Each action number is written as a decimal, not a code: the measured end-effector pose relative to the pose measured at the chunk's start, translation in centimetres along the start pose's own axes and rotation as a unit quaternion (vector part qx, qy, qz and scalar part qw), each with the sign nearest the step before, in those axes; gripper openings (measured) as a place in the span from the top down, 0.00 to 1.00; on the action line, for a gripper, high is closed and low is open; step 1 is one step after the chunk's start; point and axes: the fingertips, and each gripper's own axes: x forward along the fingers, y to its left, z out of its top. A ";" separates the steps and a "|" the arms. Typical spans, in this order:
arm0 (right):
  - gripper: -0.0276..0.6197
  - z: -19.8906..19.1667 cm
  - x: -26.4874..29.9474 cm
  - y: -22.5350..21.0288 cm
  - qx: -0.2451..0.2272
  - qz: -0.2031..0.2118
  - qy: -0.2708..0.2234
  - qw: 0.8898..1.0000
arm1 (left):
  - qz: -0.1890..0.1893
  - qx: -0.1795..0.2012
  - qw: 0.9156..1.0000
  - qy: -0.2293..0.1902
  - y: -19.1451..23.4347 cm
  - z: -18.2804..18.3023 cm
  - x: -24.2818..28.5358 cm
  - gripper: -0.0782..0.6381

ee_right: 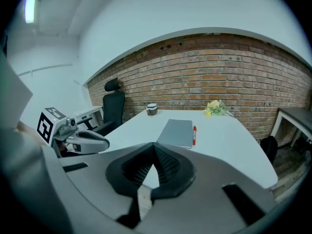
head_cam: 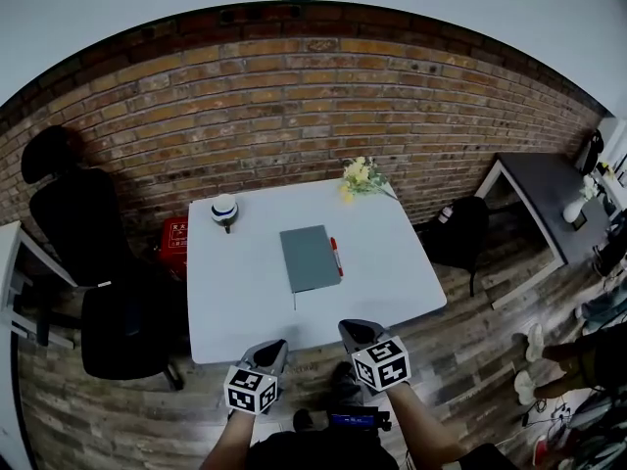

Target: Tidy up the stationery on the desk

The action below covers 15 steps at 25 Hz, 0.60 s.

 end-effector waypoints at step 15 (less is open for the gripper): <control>0.94 -1.6 -2.6 1.1 0.011 -0.026 -0.007 1.000 | -0.030 0.020 0.999 0.016 -2.1 -1.2 -1.5 0.87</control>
